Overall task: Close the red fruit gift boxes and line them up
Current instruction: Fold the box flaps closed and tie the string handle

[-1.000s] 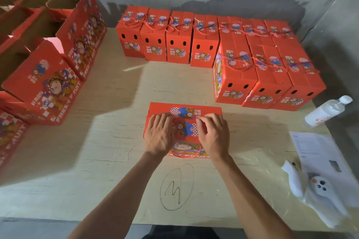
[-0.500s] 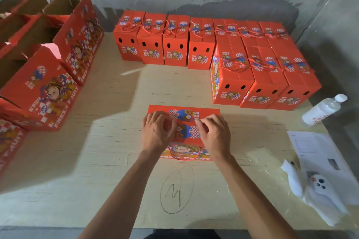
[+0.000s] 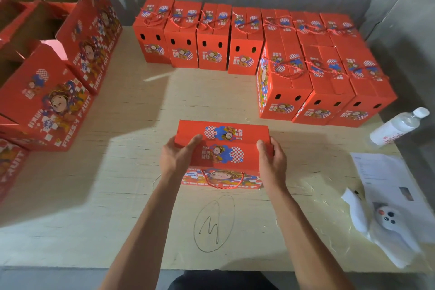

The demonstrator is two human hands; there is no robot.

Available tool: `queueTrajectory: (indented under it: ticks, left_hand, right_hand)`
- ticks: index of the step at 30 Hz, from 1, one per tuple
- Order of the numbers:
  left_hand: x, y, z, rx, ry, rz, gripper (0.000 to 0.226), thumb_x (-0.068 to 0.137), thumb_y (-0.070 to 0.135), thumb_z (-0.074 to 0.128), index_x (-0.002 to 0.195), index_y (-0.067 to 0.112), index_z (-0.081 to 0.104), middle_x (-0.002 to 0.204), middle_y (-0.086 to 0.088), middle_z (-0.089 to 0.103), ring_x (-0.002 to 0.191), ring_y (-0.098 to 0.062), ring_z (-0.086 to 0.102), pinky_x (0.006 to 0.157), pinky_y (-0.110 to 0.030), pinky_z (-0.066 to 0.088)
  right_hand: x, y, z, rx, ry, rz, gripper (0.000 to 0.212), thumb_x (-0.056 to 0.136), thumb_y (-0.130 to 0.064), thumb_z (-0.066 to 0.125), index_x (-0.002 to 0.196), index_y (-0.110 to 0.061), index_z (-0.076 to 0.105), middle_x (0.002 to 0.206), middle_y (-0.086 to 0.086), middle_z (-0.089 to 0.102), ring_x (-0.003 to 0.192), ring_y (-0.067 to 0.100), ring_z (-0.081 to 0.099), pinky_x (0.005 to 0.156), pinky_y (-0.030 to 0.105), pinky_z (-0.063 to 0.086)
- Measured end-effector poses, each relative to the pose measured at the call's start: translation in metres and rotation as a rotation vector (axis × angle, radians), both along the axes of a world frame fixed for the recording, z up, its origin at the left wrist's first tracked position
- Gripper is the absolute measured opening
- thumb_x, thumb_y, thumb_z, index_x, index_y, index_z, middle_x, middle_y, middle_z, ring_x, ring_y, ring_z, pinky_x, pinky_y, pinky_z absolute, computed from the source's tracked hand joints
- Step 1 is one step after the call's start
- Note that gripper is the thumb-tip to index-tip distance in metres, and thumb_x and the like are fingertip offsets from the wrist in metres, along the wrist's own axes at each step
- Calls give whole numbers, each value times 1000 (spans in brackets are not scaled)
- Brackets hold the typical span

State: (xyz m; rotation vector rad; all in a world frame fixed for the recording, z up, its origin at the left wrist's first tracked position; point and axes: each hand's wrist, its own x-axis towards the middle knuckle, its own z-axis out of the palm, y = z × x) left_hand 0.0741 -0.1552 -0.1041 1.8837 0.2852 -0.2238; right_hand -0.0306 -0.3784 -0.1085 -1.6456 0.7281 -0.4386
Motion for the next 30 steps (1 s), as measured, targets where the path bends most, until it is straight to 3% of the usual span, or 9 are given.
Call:
queueTrajectory:
  ticks: [3,7,11,13,16,21,25,28,30]
  left_hand:
    - [-4,-4,0,123,-44,25,62,67,75,75,103,25,73,80,16,73,65,5,67,56,-22,48]
    - [-5,-3,0,185,-92,34,54,67,77,75,91,29,71,74,16,71,66,2,67,54,-24,45]
    - [-2,2,-5,194,-112,29,52,68,80,72,81,29,70,68,13,69,66,-9,68,58,-31,51]
    - [-2,4,-8,191,-114,46,53,69,81,70,86,32,74,78,16,73,77,-10,71,62,-31,53]
    - [-2,6,-11,184,-139,113,58,75,73,74,107,25,78,121,3,73,112,-19,67,92,-35,54]
    - [-1,4,-10,148,-146,87,39,78,72,71,75,33,70,62,13,67,54,-2,57,49,-25,38]
    - [14,8,-10,154,-161,44,50,74,75,71,74,25,70,58,11,65,48,-2,52,43,-19,35]
    - [41,7,-7,149,-139,-7,57,71,71,77,76,15,71,57,5,62,51,-7,47,50,-28,37]
    - [53,1,-3,157,-161,28,52,67,73,77,77,22,73,68,12,70,61,-9,60,53,-23,42]
  right_hand:
    - [5,0,0,-33,26,-43,29,102,-36,61,129,-24,66,107,-7,74,91,8,71,69,26,60]
    - [5,1,-2,-58,43,-69,37,101,-37,63,135,-24,64,112,-7,73,96,5,69,77,30,62]
    - [4,0,-4,-103,38,-53,37,103,-40,59,137,-24,62,112,-8,72,91,-8,66,66,10,53]
    - [4,-1,-5,-129,59,-54,36,105,-41,53,136,-25,62,109,-8,72,88,-4,67,65,10,53]
    - [4,-3,-8,-115,87,-47,32,106,-44,50,131,-27,63,100,-11,72,83,2,70,62,16,57]
    - [8,-3,-9,-53,34,-80,29,103,-37,58,129,-30,70,104,-14,75,87,-7,67,70,13,55]
    - [8,-8,-7,8,15,-68,22,98,-36,67,119,-33,71,97,-21,74,89,0,70,75,23,58]
    - [11,-12,-3,84,56,-41,50,92,-40,74,138,-30,59,108,-12,74,97,7,71,80,29,57]
    - [14,-12,0,166,86,-7,64,89,-40,77,146,-33,50,108,-7,75,97,12,73,83,34,58]
